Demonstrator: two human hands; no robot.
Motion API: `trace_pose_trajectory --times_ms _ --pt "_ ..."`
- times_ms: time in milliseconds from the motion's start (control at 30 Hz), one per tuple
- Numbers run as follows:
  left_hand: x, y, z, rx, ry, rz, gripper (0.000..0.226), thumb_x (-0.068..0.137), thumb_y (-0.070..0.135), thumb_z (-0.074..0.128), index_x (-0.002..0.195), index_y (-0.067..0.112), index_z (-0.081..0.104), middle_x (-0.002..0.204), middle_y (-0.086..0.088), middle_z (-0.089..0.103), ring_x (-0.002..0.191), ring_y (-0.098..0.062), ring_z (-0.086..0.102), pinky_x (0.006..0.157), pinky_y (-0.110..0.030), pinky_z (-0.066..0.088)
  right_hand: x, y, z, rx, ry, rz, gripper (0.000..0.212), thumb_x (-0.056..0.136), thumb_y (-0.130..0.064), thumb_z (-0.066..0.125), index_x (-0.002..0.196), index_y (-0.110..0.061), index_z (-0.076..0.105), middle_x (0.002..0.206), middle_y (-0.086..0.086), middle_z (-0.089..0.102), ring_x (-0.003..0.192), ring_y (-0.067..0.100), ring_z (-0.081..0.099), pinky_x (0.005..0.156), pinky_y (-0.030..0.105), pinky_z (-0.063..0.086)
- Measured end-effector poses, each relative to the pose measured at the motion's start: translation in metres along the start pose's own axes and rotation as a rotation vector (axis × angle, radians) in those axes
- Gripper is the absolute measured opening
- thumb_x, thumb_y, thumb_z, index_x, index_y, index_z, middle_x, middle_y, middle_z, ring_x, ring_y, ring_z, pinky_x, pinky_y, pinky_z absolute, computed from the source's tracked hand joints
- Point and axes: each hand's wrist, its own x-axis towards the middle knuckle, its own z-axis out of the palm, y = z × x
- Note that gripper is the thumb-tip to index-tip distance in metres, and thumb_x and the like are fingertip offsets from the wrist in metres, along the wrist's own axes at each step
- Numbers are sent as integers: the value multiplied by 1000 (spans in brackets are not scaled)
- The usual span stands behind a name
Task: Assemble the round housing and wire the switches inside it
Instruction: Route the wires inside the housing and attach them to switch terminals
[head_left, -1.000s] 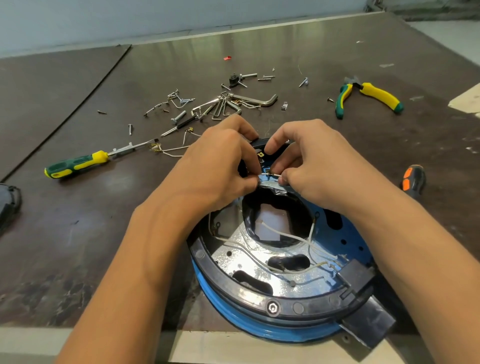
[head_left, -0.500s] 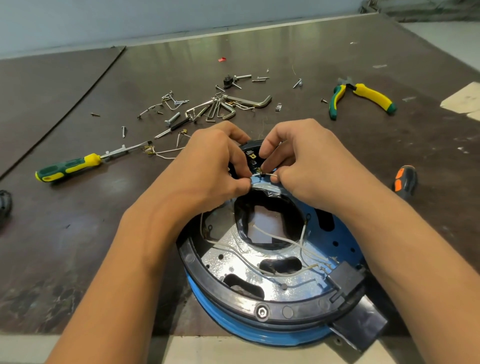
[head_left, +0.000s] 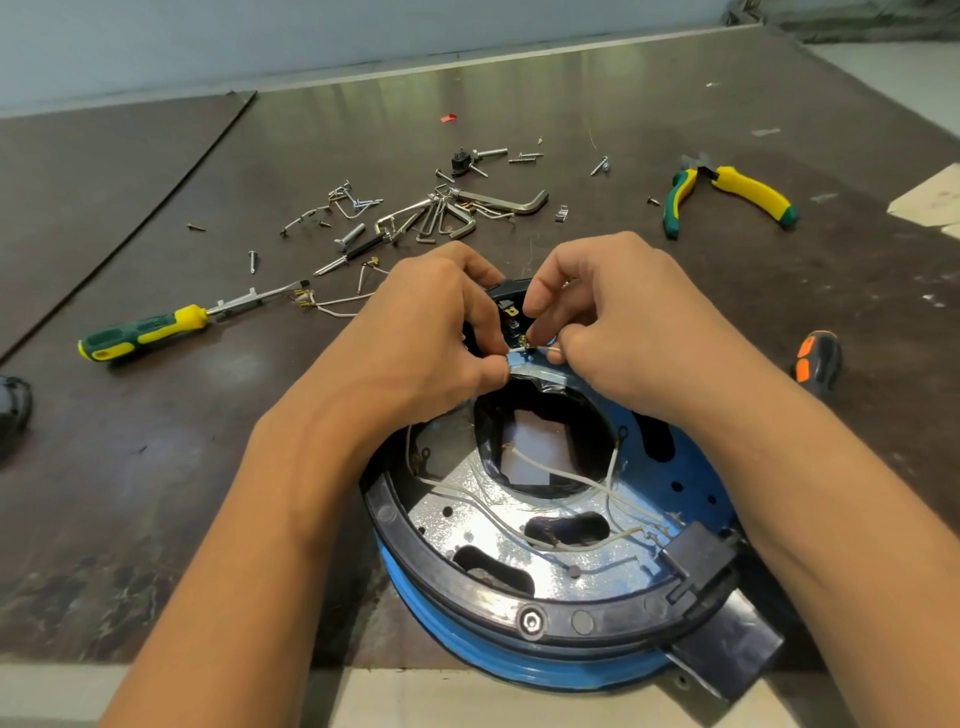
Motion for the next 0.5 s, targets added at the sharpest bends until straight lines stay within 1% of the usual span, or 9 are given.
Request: trace_pose_trajectory --times_ms 100,200,267,333,500 --pt "0 1 0 -7 5 3 22 69 20 81 58 35 69 119 7 59 97 -6 57 80 -25 45 -1 -1 0 5 5 -3 40 77 9 60 78 -31 60 76 -8 74 78 2 69 74 20 55" --pt "0 1 -1 -12 7 8 29 69 20 81 56 39 64 119 6 60 97 -5 57 81 -25 46 -1 -1 0 8 5 -8 40 76 10 59 78 -31 61 76 -8 73 78 3 69 77 24 57" --pt "0 1 -1 -9 4 5 26 69 20 81 56 37 66 120 6 60 98 -6 57 82 -26 45 -1 -1 0 10 9 -13 40 75 10 58 77 -29 62 75 -7 74 77 4 70 78 27 58" --pt "0 0 0 -5 2 4 23 69 20 80 57 35 67 120 6 60 99 -6 57 82 -26 45 -1 -1 -1 9 9 -16 39 75 10 57 76 -28 63 75 -5 74 75 5 70 78 28 59" --pt "0 0 -1 0 6 5 24 68 22 80 56 36 65 119 6 60 97 -8 58 82 -28 47 -1 -1 -1 -12 -3 -22 37 74 9 57 71 -27 64 77 -4 74 76 5 70 67 20 54"
